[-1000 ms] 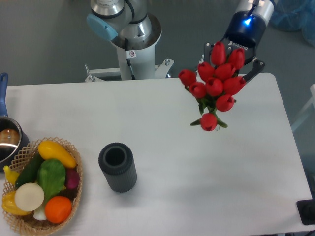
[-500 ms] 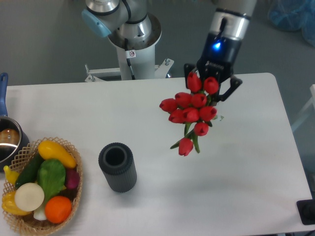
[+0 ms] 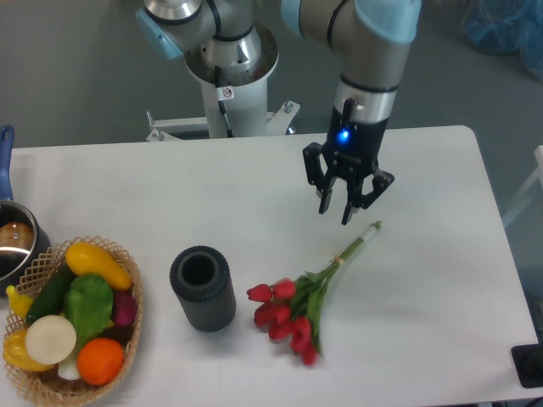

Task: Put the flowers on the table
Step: 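Tilt and lower the held tulip bunch toward the table surface, then raise the open gripper away from the tulips lying on the table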

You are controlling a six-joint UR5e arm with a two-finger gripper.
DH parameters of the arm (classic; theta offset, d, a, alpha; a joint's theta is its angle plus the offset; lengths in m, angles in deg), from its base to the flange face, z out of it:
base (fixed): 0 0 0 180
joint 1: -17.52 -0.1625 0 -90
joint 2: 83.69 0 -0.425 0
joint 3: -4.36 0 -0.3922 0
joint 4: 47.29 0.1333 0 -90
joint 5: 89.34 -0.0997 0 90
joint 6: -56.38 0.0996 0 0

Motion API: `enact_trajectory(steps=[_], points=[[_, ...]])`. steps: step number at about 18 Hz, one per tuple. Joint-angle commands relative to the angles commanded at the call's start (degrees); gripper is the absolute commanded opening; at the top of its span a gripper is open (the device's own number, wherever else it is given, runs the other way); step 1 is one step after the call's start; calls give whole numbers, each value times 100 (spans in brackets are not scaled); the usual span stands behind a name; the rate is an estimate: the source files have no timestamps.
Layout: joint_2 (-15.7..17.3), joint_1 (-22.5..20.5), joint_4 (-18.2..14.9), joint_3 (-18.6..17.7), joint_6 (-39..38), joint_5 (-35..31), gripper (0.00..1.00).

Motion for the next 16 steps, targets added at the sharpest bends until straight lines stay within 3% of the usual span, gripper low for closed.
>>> enact_trajectory(steps=[5,6,7,13,16], points=[[-202,44,9,26,-17,-17,50],[-220,44,26,26,9,0,69],[-229,35,61,26,35,0,100],[-387,-9,26,88,-175,-17,100],[-449,17,44,246,-80,-718,100]])
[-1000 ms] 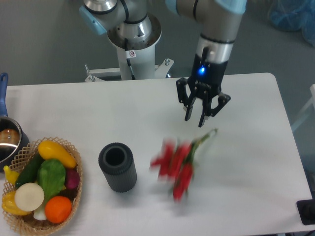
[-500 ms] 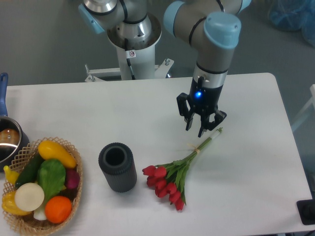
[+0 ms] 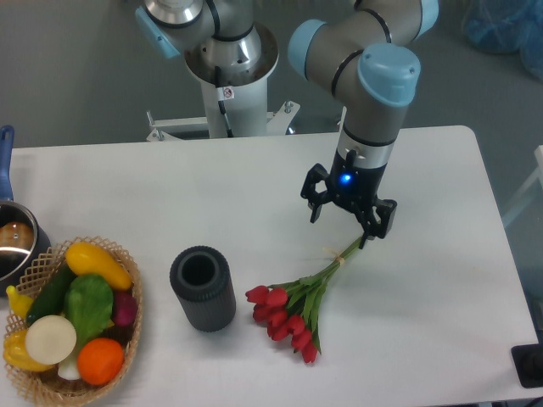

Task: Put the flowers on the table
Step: 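Raise the open gripper away from the tulips lying on the table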

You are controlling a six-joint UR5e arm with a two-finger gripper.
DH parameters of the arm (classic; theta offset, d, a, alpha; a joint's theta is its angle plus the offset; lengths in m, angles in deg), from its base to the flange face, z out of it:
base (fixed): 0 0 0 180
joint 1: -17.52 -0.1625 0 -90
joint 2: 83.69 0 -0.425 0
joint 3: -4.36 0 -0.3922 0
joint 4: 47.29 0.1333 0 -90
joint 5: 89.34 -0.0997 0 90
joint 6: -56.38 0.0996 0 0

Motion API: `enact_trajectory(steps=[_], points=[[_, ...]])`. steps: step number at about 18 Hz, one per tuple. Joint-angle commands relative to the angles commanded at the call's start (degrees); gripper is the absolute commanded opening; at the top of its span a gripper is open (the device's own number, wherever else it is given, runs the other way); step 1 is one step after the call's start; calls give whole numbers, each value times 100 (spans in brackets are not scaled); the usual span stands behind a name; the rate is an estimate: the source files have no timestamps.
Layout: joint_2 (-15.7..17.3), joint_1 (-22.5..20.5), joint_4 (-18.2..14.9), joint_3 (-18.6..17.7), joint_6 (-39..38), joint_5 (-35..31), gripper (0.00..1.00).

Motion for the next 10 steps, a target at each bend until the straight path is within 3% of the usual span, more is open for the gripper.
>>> enact_trajectory(steps=[6,10], points=[[-9,-43,-44,-17,852,-337,100],[-9,-44,-44,-70,950,-346,100]])
